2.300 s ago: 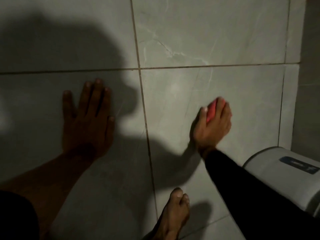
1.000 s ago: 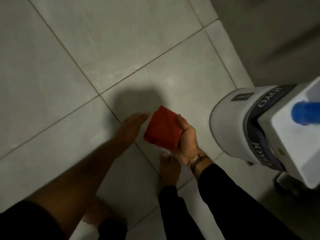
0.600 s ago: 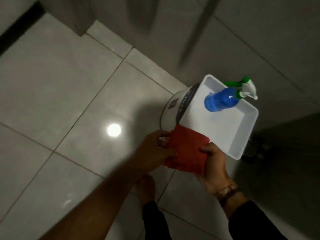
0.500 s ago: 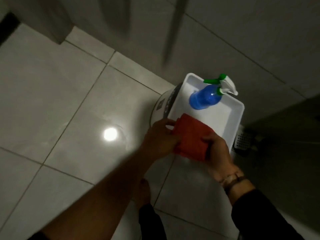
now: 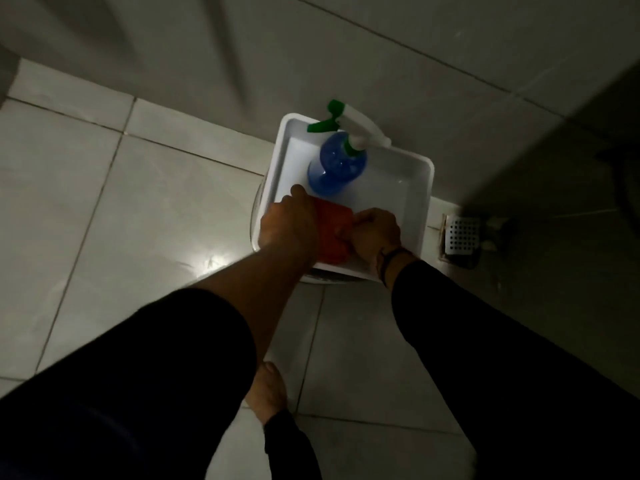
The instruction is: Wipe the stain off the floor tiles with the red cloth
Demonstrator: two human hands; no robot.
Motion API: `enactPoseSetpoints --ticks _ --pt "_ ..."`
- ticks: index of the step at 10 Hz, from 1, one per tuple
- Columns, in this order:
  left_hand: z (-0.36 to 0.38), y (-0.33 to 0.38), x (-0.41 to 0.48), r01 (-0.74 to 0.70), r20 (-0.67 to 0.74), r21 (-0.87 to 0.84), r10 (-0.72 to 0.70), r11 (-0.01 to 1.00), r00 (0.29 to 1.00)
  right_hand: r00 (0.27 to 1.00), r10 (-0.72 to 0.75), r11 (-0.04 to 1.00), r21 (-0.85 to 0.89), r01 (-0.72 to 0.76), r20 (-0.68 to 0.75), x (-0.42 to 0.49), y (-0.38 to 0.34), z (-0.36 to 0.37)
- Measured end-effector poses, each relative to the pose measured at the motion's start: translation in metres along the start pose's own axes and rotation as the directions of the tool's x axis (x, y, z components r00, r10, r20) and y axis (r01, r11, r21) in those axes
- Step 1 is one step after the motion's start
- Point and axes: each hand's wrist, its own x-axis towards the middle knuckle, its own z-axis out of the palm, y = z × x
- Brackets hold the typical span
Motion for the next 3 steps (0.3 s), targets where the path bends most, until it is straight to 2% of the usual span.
enactPoseSetpoints --ticks 1,2,3 --pt "-0.001 0.002 0.002 -0.047 0.029 0.112 0.043 0.993 0.999 0.994 -0.029 0.993 -0.116 0.017 -0.108 0.005 0.007 0.004" --pt "-0.015 0.002 0.003 -0.068 0.018 0.176 0.066 0.982 0.998 0.988 -0.046 0.987 -0.159 0.022 -0.147 0.003 0.004 0.006" --pt "-0.024 -0.012 -0.029 -0.171 -0.050 0.153 0.181 0.973 0.982 0.962 -0.133 0.983 -0.155 0.098 -0.240 -0.024 0.000 0.006"
